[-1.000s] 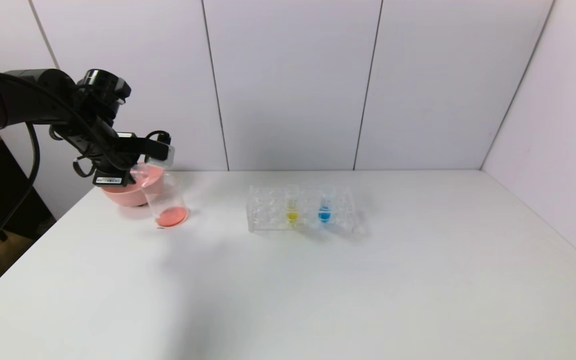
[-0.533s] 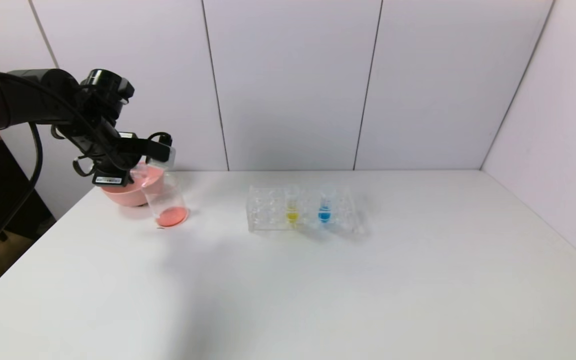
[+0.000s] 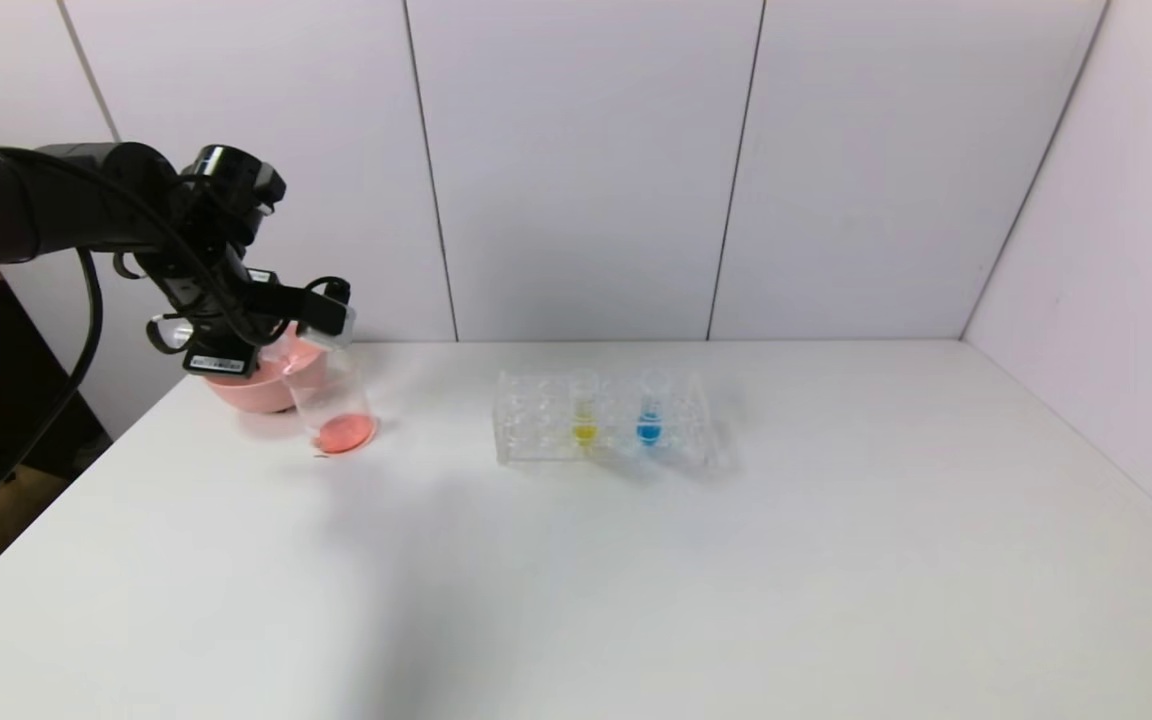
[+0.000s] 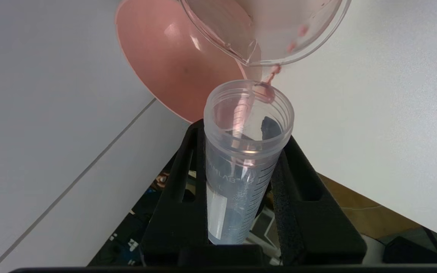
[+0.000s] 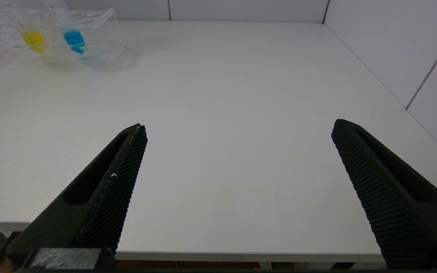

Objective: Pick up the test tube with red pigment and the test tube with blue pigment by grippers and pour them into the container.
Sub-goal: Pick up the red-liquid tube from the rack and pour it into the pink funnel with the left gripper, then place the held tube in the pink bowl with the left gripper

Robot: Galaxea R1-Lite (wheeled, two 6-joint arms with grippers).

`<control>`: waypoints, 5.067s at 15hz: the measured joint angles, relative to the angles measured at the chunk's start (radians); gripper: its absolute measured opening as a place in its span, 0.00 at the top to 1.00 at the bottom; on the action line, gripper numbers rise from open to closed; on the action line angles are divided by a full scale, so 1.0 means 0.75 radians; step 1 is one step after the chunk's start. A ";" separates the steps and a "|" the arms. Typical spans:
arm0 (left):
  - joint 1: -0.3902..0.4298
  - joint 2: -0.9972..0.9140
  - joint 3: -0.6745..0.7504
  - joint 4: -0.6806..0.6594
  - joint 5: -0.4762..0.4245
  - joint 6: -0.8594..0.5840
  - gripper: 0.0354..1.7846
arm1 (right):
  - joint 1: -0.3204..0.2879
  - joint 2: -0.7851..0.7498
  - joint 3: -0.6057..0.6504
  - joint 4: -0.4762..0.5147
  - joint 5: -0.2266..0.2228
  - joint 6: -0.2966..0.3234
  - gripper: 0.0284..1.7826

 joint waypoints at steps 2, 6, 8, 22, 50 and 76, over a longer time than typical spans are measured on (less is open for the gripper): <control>-0.010 0.001 0.000 0.000 0.039 0.008 0.73 | 0.000 0.000 0.000 0.000 0.000 0.000 0.00; -0.020 0.005 0.000 0.001 0.060 0.011 0.73 | 0.000 0.000 0.000 0.000 -0.001 0.000 0.00; -0.022 0.005 0.000 0.001 0.061 0.014 0.73 | -0.001 0.000 0.000 0.000 0.000 0.000 0.00; 0.027 -0.139 0.001 -0.035 -0.385 -0.708 0.73 | 0.000 0.000 0.000 0.000 0.000 0.000 0.00; 0.170 -0.193 0.469 -1.017 -0.546 -1.878 0.73 | -0.001 0.000 0.000 0.000 0.000 0.000 0.00; 0.312 0.118 0.523 -1.367 -0.543 -1.871 0.71 | 0.000 0.000 0.000 0.000 0.000 0.000 0.00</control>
